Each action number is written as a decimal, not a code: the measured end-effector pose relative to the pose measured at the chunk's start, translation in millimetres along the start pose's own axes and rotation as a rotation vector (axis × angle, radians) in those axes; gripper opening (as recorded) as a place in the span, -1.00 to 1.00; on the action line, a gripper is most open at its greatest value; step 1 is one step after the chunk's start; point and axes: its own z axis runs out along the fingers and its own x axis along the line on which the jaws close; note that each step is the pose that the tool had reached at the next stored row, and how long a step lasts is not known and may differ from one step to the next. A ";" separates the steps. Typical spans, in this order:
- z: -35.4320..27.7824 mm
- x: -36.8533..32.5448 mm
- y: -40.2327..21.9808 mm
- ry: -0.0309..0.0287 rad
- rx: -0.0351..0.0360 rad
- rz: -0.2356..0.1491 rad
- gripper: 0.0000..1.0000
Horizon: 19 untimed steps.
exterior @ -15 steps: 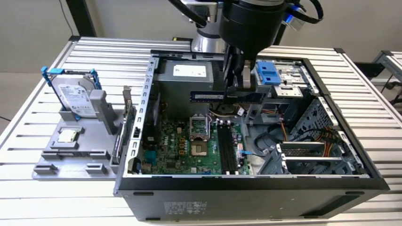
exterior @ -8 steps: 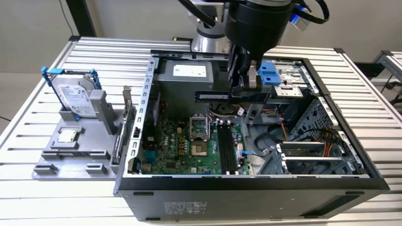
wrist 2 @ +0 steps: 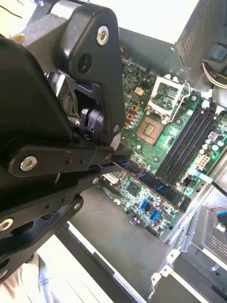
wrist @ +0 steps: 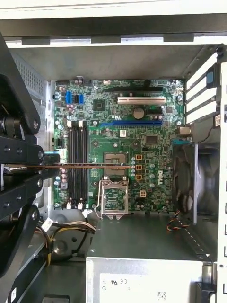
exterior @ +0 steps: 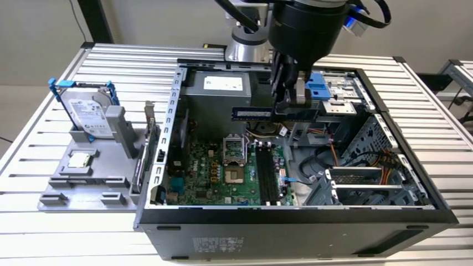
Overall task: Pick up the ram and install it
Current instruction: 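Pick up the ram and move it above insertion slot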
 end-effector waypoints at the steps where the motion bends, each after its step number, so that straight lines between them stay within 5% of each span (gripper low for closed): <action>1: 0.0 0.0 -0.2 0.0000 0.0000 0.000 -1.00; 19: -0.1 -2.7 -15.0 0.0000 0.0000 0.000 -1.00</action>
